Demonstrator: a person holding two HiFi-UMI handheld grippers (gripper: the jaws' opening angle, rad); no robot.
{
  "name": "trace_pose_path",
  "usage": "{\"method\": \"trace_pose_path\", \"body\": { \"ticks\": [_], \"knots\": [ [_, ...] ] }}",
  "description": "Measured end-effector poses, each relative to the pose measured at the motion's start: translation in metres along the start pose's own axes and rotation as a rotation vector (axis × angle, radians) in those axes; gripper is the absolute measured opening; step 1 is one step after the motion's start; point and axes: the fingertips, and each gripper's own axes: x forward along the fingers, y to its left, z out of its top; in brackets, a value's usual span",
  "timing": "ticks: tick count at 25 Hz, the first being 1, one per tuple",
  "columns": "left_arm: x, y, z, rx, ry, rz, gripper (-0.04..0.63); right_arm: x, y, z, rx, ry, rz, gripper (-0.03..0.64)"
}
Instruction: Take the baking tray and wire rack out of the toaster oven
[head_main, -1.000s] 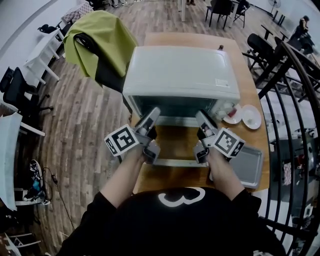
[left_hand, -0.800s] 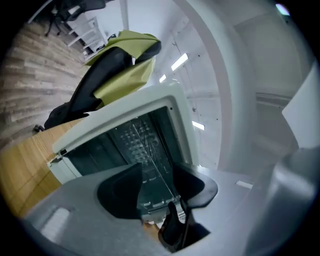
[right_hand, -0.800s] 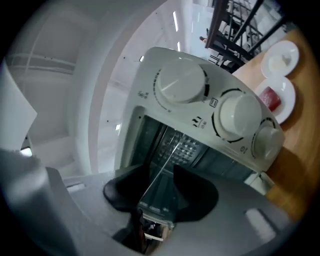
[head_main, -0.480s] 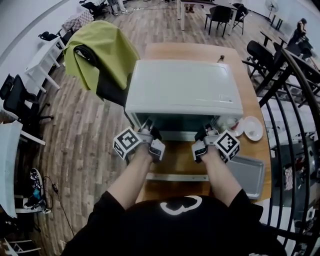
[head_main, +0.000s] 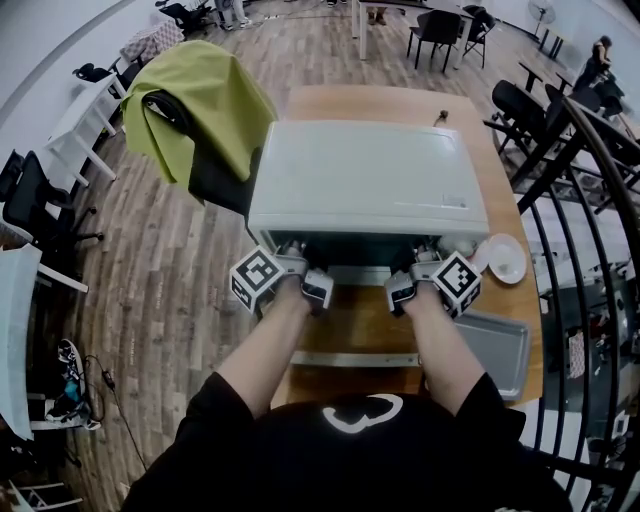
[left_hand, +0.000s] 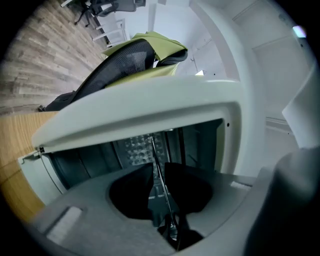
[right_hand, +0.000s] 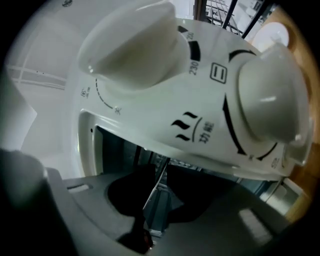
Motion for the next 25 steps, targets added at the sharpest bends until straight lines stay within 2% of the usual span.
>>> {"method": "trace_pose_path", "body": {
  "ticks": [3,6,25],
  "knots": [
    [0.003,-0.001,0.001,0.014,0.013,-0.007,0.047,0.001,0.001,0.001,0.006,0.006,0.021,0.051],
    [0.005,0.0,0.0,0.01,0.021,-0.005,0.044,0.001,0.002,0.001,0.019,0.004,0.027,0.032],
    [-0.034,-0.005,-0.016,0.015,0.046,0.034,0.04,-0.039,0.009,-0.014,0.068,0.024,0.02,0.031]
  ]
}}
